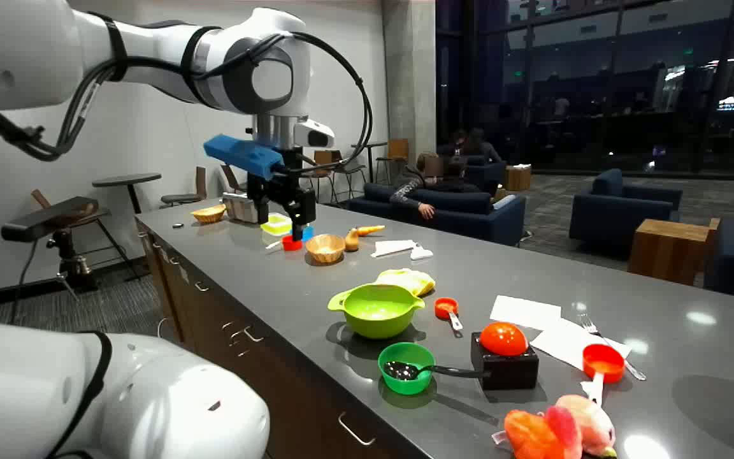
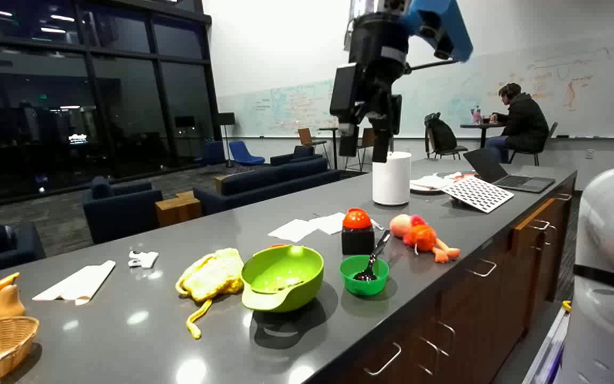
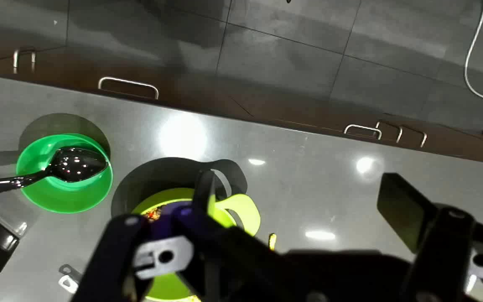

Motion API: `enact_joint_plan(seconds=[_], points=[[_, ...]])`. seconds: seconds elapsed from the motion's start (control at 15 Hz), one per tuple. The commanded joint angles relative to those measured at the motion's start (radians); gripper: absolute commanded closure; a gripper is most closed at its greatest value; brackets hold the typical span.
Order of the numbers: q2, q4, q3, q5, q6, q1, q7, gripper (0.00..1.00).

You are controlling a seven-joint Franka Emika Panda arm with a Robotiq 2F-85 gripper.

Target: Empty the contents of the smaller measuring cup into the green bowl

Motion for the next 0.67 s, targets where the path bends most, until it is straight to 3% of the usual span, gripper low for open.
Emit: enact_joint_plan(seconds=[0.0, 0.33, 0.6], points=[[-0.001, 0.004, 0.018, 0.014, -0.008, -0.028, -0.015, 0.00], [-0.002, 0.005, 0.018, 0.014, -0.008, -0.028, -0.015, 0.00], [0.035, 0.027, -0.021, -0.094, -0.082, -0.059, -0.111, 0.00]])
